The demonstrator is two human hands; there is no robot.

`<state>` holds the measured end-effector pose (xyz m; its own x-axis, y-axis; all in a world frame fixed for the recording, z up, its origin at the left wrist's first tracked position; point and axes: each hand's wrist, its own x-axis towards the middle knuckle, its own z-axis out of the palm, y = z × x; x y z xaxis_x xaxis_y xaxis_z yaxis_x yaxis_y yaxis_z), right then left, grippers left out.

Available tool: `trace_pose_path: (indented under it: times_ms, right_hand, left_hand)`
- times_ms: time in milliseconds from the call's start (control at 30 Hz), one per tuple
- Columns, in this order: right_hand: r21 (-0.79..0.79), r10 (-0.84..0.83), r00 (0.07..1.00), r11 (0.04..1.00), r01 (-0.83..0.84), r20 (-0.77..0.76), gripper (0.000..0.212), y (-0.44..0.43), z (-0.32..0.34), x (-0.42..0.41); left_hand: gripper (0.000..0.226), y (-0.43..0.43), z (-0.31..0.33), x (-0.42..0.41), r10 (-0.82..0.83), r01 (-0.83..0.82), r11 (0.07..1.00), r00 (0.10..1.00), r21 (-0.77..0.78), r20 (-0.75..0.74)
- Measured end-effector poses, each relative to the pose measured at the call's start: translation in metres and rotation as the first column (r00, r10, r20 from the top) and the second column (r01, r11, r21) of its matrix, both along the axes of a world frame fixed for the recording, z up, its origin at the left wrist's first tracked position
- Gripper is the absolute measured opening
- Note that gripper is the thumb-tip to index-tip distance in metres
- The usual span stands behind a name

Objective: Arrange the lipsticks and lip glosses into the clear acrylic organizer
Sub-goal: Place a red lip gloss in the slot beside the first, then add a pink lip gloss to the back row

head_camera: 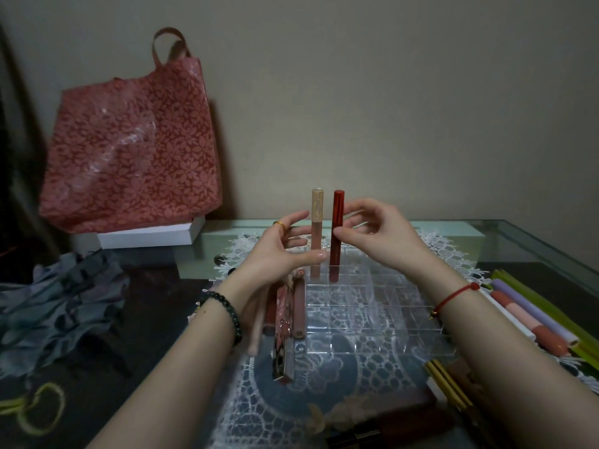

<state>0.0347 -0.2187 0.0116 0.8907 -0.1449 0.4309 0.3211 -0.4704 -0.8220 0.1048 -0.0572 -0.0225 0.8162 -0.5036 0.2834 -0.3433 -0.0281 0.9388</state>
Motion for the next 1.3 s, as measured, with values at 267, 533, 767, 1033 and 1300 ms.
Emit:
trace_pose_path:
  times_ms: [267, 533, 767, 1033, 1300]
  right_hand:
    - [0.017, 0.002, 0.999, 1.000, -0.002, -0.033, 0.026, -0.008, 0.005, -0.004]
    - [0.019, -0.059, 0.998, 0.998, 0.060, -0.011, 0.034, -0.018, 0.009, -0.017]
    - [-0.083, -0.078, 0.997, 0.993, 0.079, 0.016, 0.039, -0.014, -0.001, -0.046]
    - [-0.190, -0.074, 0.992, 0.977, 0.092, 0.102, 0.036, -0.011, -0.030, -0.077]
    - [-0.321, -0.088, 0.988, 0.939, 0.125, 0.129, 0.035, -0.014, -0.030, -0.085]
  left_hand:
    - [0.046, 0.026, -0.007, 0.000, 0.198, -0.199, 0.978, 0.980, -0.067, -0.026]
    - [0.034, 0.063, -0.011, -0.013, 0.403, -0.401, 0.913, 0.915, -0.068, 0.019]
    - [0.025, 0.085, -0.017, -0.024, 0.485, -0.479, 0.872, 0.873, -0.104, 0.042]
    - [0.042, 0.073, -0.022, -0.043, 0.301, -0.431, 0.860, 0.862, 0.274, 0.408]
    - [0.064, 0.056, -0.020, -0.064, -0.108, -0.254, 0.762, 0.858, 0.596, 0.502]
